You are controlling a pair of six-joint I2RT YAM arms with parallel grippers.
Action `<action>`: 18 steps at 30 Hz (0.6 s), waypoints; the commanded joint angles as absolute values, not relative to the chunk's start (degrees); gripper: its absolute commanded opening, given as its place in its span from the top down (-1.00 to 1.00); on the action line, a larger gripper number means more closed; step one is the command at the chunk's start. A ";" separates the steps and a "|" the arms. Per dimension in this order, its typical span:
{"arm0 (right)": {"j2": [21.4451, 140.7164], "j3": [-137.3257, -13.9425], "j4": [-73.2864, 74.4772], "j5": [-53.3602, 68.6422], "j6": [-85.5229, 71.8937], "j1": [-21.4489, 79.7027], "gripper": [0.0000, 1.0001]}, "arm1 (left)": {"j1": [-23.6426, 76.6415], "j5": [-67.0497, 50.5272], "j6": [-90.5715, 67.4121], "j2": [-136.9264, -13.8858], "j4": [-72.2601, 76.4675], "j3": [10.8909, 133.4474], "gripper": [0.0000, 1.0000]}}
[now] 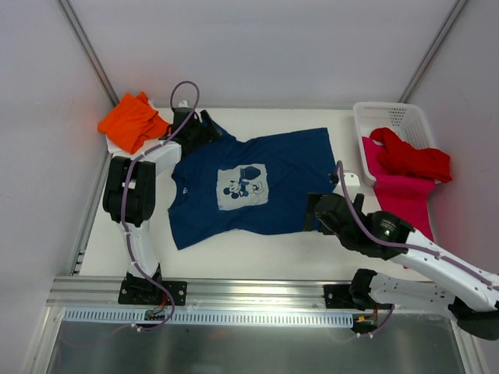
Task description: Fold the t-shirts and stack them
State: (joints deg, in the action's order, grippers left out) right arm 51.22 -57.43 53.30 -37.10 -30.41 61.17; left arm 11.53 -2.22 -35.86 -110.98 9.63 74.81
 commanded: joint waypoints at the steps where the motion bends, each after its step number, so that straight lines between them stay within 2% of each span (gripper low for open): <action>1: 46.24 -55.81 56.69 -40.60 -32.88 61.52 -0.99 | 10.11 -7.64 -40.69 -114.42 9.93 81.38 -0.64; 5: 44.30 -55.46 59.15 -42.45 -32.61 61.44 -0.99 | 9.76 -7.47 -43.15 -117.51 9.84 84.98 -0.63; 18: 41.40 -51.07 63.90 -43.86 -36.65 61.52 -0.99 | 9.76 -3.16 -48.34 -119.79 9.84 84.55 -0.55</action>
State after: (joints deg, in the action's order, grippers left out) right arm 42.87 -51.44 61.39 -41.91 -34.41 61.17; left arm 10.02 -4.56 -45.98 -118.76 9.41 83.00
